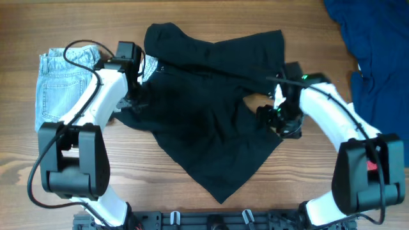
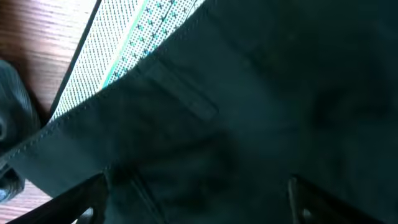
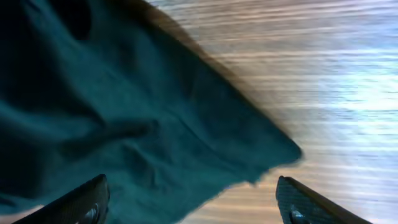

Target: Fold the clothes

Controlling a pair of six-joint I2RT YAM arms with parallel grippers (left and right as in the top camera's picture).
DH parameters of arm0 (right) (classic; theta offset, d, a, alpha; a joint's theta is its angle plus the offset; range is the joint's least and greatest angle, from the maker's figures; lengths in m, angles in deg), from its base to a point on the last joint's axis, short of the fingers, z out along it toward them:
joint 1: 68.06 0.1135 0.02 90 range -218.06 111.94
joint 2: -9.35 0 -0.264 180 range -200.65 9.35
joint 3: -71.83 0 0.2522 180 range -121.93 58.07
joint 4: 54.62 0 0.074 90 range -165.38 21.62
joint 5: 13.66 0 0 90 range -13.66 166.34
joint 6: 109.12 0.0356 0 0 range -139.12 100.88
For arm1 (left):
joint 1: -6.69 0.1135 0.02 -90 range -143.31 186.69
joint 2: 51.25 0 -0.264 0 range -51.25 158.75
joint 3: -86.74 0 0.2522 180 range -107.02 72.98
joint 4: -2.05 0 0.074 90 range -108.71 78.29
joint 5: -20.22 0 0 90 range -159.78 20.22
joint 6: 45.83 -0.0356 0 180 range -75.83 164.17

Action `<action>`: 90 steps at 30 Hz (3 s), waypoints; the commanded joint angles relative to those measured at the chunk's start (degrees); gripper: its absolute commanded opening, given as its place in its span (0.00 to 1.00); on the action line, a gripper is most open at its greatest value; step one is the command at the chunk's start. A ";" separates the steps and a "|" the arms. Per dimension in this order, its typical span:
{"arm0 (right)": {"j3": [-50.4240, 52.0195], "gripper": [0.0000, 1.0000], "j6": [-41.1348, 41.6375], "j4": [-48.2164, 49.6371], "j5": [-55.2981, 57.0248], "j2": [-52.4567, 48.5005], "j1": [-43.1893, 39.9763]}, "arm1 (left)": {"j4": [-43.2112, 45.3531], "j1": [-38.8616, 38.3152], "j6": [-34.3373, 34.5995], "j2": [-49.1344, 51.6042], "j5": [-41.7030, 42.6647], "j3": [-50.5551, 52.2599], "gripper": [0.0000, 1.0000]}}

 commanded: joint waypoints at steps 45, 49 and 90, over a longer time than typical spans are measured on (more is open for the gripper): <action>13.07 0.43 4.00 7.72 0.92 8.74 -9.07 | 3.69 -10.25 4.83 -1.33 19.87 13.57 0.57; 21.05 0.43 10.82 14.88 5.46 8.68 -9.11 | 3.82 -11.21 8.48 -1.29 19.43 19.06 0.37; 21.66 0.44 21.73 9.49 10.08 8.68 -20.13 | 43.74 -5.07 8.26 0.85 24.00 17.62 0.68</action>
